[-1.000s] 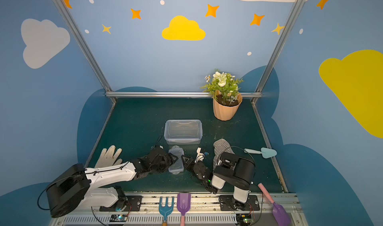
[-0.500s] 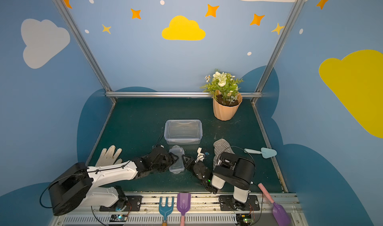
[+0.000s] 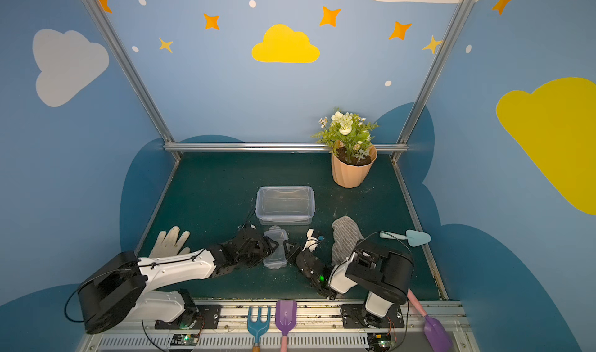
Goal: Wipe the insides of the lunch boxes
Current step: Open the fastener of the lunch box.
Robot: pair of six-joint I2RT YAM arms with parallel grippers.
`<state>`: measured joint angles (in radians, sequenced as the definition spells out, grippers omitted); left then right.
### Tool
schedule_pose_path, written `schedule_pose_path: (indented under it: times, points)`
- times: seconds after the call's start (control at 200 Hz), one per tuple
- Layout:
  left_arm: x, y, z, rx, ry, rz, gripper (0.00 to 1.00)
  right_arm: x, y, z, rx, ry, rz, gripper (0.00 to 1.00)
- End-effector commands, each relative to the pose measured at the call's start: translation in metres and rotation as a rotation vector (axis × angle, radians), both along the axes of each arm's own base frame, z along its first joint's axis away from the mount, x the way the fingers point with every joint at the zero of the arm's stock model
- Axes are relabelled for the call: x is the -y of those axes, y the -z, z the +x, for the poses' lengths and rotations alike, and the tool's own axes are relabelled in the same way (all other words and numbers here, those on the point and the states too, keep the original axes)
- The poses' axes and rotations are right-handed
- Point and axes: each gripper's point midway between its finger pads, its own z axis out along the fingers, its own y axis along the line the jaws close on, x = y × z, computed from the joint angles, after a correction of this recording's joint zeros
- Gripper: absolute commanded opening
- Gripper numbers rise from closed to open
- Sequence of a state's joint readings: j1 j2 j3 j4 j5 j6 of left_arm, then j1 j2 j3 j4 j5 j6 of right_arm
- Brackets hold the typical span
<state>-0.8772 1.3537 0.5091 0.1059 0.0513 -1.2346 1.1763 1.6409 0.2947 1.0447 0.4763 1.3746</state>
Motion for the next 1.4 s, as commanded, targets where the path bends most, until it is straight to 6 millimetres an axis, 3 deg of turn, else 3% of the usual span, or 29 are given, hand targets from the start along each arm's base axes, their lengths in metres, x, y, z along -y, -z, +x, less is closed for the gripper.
schedule_pose_path:
  times: [0.0, 0.801, 1.392]
  points:
    - [-0.024, 0.046, -0.033, -0.157, 0.047, 0.152, 0.68, -0.003, 0.013, -0.012, -0.046, -0.034, -0.084, 0.0]
    - [-0.017, 0.052, -0.033, -0.174, 0.062, 0.15, 0.67, 0.014, 0.036, -0.027, -0.145, -0.025, -0.312, 0.0]
    - [-0.013, 0.057, -0.032, -0.186, 0.075, 0.16, 0.66, 0.028, 0.038, -0.033, -0.196, -0.035, -0.462, 0.0]
